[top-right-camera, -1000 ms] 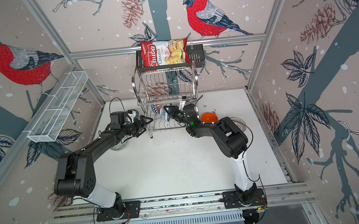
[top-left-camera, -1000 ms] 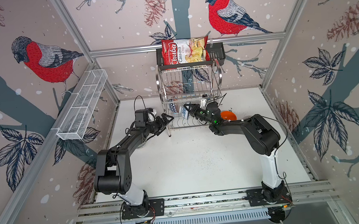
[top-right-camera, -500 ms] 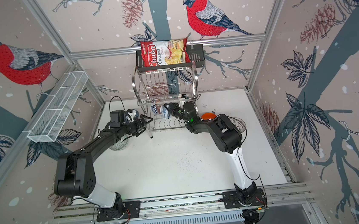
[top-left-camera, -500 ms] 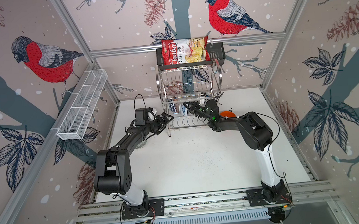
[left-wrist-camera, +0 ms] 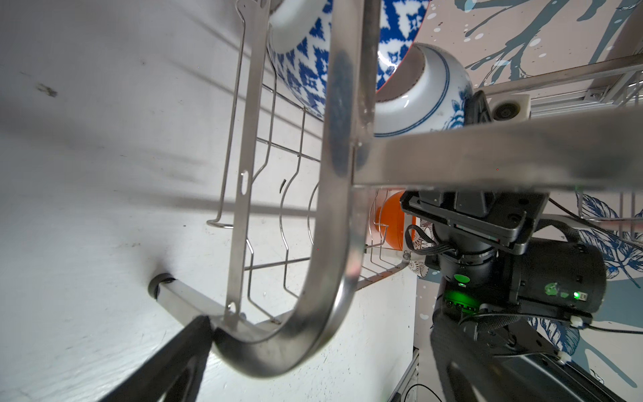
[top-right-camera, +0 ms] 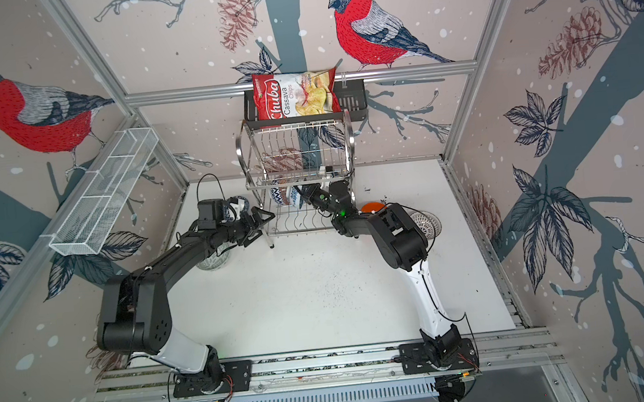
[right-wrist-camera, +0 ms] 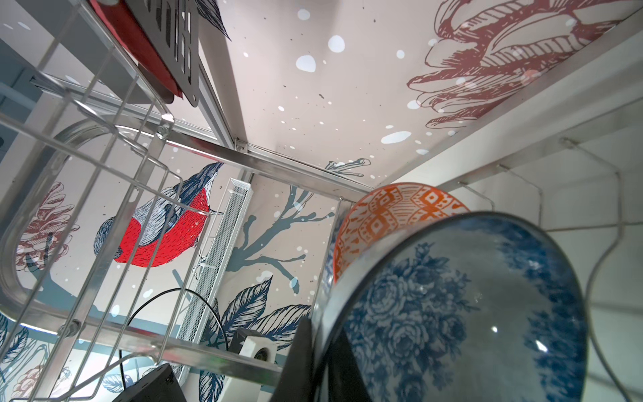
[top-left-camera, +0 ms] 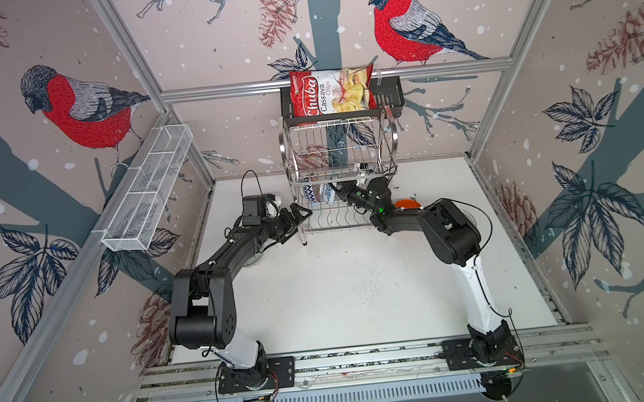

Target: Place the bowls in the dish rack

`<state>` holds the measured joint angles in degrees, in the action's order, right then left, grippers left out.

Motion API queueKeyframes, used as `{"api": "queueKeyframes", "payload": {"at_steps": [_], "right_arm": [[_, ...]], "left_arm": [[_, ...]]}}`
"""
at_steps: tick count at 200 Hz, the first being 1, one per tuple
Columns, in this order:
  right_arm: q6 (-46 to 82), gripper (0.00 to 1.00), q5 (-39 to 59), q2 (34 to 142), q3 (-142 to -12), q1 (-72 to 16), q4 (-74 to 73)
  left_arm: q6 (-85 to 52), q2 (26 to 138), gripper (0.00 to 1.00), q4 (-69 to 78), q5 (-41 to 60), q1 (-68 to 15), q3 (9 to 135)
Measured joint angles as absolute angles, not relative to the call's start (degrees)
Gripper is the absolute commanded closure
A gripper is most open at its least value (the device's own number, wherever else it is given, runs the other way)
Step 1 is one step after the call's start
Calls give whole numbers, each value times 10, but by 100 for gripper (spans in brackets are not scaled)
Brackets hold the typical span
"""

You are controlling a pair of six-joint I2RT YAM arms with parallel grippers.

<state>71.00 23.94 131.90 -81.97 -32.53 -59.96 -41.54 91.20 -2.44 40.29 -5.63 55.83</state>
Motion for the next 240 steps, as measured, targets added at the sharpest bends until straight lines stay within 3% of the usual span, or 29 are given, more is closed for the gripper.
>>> {"api": "queueKeyframes", "payload": {"at_steps": [240], "right_arm": [[743,100,223,1385,-893,-335,-666]], "left_arm": [[-401,913,2,-51,399,-56,559]]}}
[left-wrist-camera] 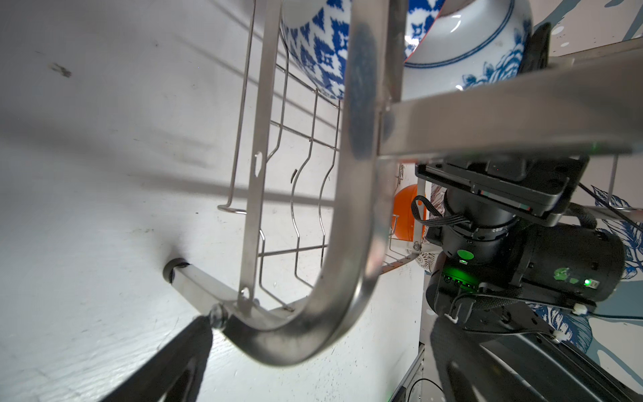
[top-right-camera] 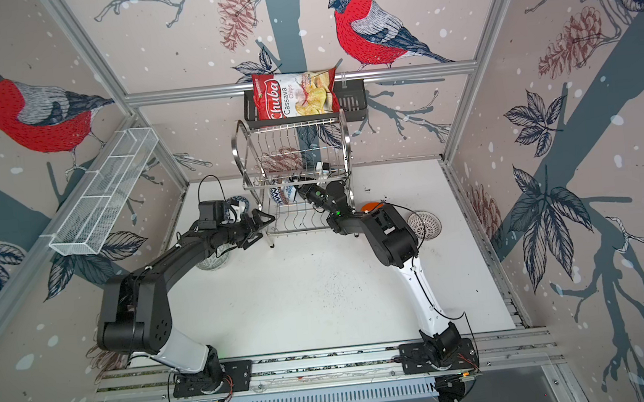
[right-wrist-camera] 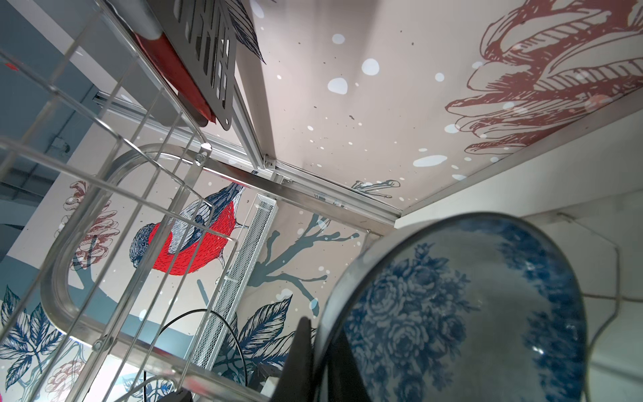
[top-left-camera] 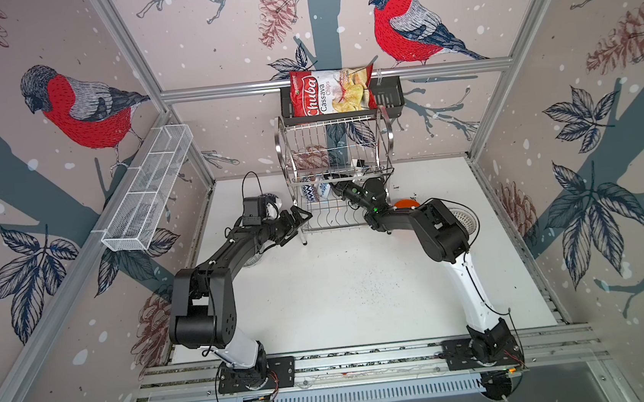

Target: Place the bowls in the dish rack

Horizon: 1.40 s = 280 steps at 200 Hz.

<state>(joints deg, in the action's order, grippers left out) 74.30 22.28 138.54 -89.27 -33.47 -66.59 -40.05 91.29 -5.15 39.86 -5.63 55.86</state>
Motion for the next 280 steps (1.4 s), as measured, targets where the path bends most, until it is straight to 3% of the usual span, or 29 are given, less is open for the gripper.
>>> {"api": "queueKeyframes", "payload": {"at_steps": [280], "right_arm": [[794,100,195,1320,-767,-332,-707]], "left_arm": [[-396,909,2,-52,401,-56,553]]}}
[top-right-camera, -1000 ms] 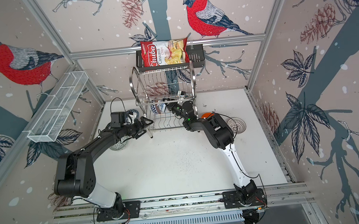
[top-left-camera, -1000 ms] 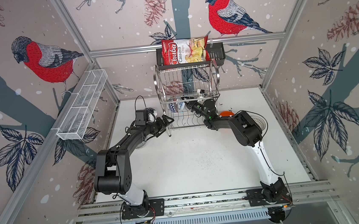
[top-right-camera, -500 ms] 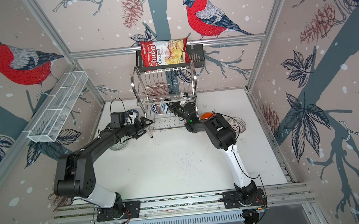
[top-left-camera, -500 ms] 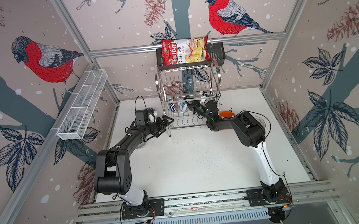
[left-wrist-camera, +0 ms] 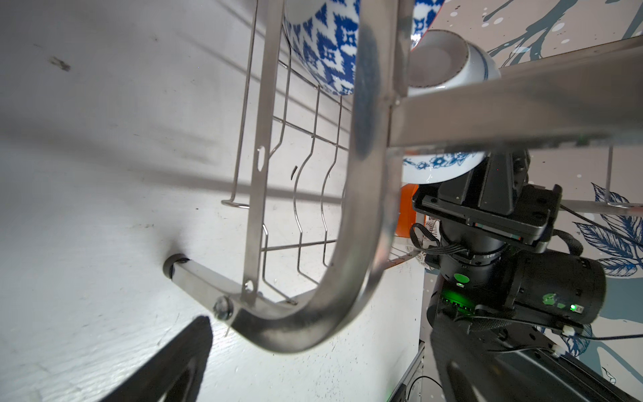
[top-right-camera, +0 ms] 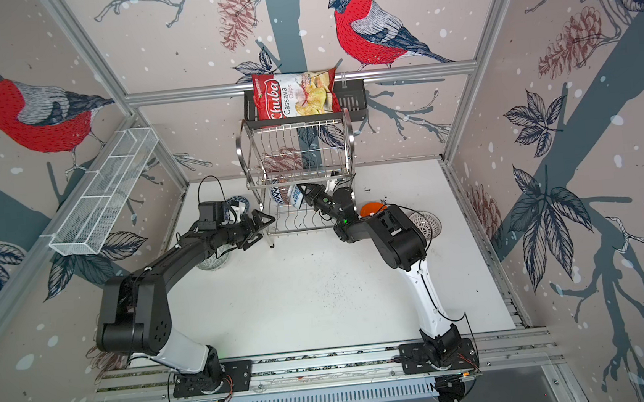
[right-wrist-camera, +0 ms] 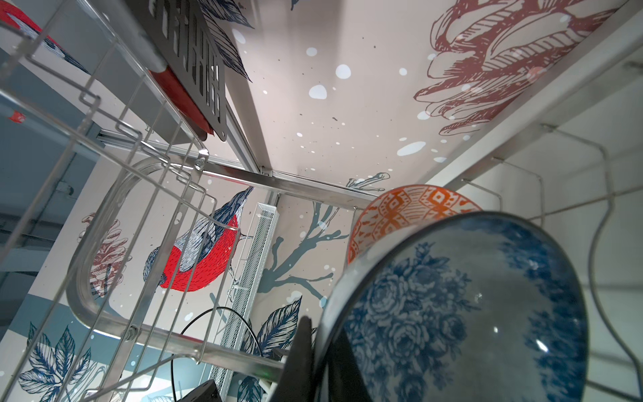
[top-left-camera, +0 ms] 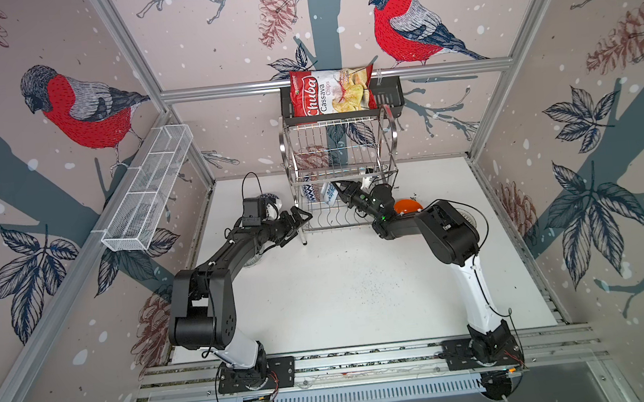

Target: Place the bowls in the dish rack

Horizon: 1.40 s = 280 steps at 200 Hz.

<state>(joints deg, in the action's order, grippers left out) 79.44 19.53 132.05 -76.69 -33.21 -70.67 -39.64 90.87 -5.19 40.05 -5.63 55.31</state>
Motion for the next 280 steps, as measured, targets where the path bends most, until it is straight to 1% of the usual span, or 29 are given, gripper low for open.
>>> {"api": "queueKeyframes", "payload": {"at_steps": [66,150,211,280], "right_arm": [[800,100,194,1324,-771,-338,-707],[818,100,180,1367,-832,-339,-706],[843,100,154,1384,-841,-339,-727],[851,100,154,1405,-879,-337,-711]], "left_arm": [[-395,905,2,-52,401,-56,549],[-390,900,2,-54,401,-55,545],[-386,893,2,-58,401,-51,541],[-385,886,2,-67,402,-48,532]]}}
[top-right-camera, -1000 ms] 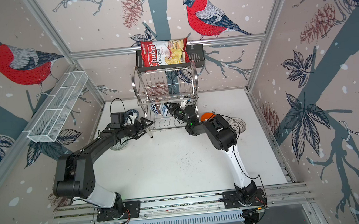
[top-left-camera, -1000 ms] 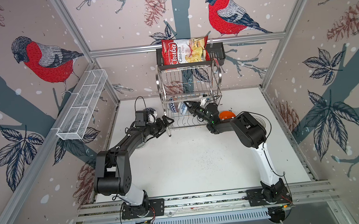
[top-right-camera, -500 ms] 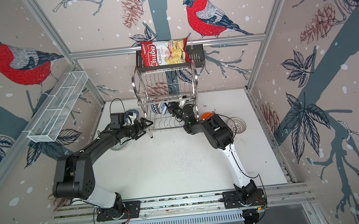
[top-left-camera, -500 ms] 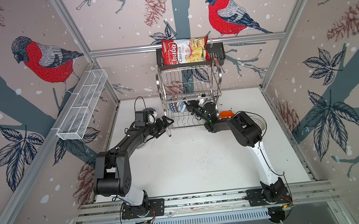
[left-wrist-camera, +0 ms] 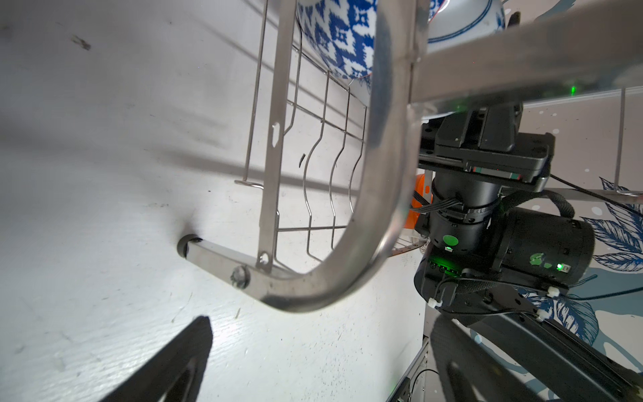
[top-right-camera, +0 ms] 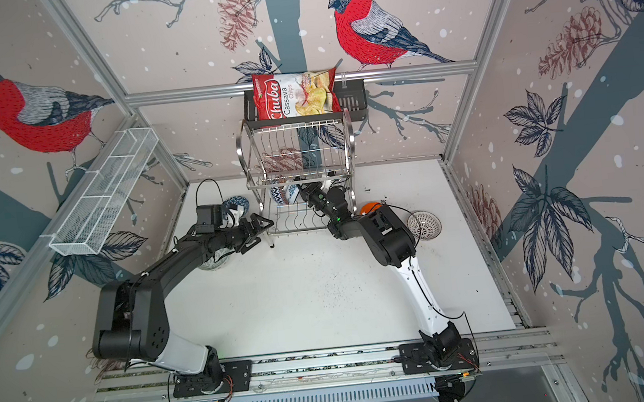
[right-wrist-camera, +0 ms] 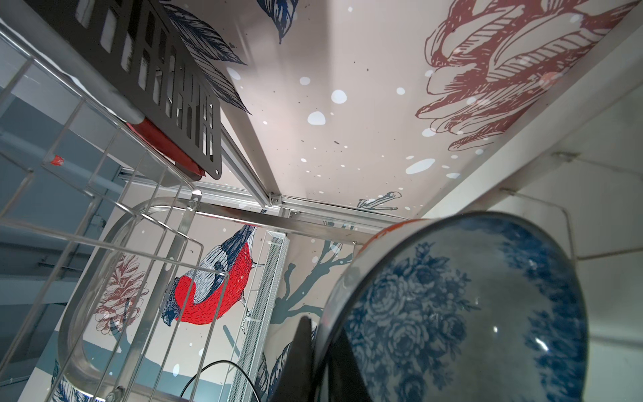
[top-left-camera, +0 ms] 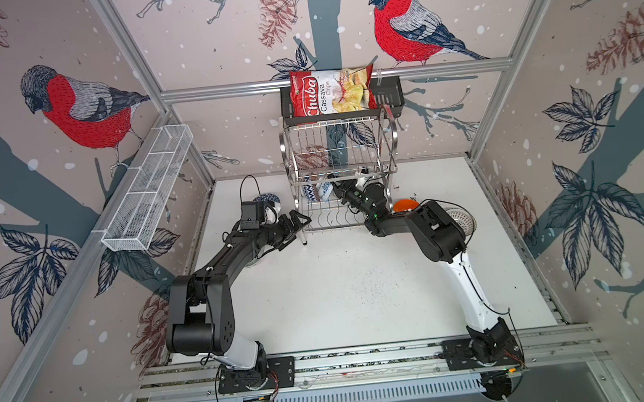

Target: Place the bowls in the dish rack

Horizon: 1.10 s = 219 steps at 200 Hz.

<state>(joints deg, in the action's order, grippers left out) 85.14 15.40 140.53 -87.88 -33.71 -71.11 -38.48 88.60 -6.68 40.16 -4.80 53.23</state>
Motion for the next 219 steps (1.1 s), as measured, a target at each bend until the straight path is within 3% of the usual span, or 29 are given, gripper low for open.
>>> {"api": "queueKeyframes", "payload": {"at_steps": [219], "right_arm": [[818,100,205,1446,-950,-330,-652]], "left_arm": [[-368,877,2,-71,405,-33,520]]}}
